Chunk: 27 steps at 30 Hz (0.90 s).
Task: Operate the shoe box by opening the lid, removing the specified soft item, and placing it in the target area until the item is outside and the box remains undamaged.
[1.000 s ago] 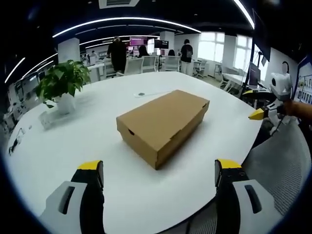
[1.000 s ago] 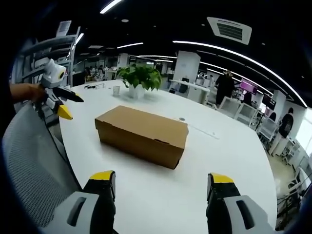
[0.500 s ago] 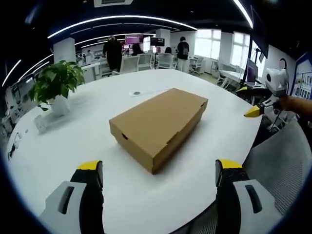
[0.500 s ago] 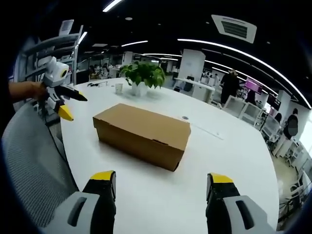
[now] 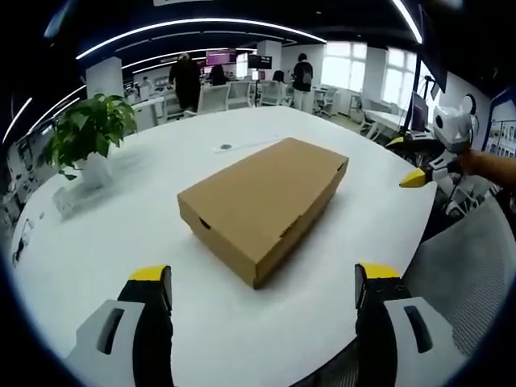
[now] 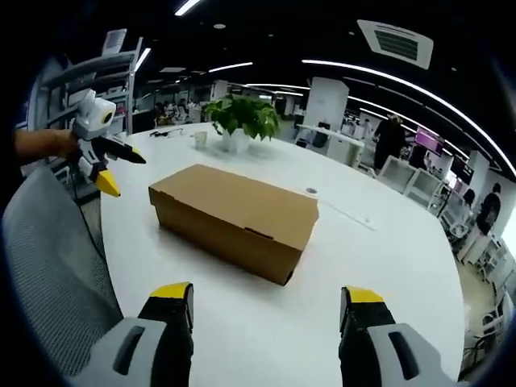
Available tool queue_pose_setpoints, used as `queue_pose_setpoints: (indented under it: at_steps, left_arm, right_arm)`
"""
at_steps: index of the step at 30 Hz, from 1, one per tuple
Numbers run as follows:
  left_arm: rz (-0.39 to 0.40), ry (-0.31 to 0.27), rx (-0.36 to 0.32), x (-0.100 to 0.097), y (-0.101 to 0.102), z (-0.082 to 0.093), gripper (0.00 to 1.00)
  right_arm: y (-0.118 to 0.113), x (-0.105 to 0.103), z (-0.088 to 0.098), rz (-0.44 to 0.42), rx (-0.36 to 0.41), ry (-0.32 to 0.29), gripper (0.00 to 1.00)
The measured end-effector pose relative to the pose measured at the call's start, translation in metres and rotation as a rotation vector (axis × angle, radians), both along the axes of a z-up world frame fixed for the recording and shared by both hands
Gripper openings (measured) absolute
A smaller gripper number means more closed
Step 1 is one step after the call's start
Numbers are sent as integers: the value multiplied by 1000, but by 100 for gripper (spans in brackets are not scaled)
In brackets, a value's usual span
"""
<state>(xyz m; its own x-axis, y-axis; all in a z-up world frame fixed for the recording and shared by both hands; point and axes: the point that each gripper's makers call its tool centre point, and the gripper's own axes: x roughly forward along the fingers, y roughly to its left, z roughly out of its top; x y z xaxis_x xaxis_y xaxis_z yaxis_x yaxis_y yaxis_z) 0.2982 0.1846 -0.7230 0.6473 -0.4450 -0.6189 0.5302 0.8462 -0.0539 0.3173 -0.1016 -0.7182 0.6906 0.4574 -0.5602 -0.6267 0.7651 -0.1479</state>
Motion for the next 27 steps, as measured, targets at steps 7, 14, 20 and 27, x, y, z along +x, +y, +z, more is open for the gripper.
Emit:
queue_pose_setpoints:
  at_steps: [7, 14, 20, 27]
  left_arm:
    - [21, 14, 0, 3, -3, -2, 95]
    - [36, 22, 2, 10, -3, -4, 93]
    - [52, 23, 6, 14, 1, -5, 92]
    - [65, 25, 2, 18, 3, -6, 87]
  right_arm:
    - [8, 11, -9, 34, 10, 20, 72]
    - [16, 23, -19, 60, 11, 32, 71]
    - [20, 34, -23, 83, -5, 34, 71]
    - [23, 48, -29, 85, -9, 57, 70]
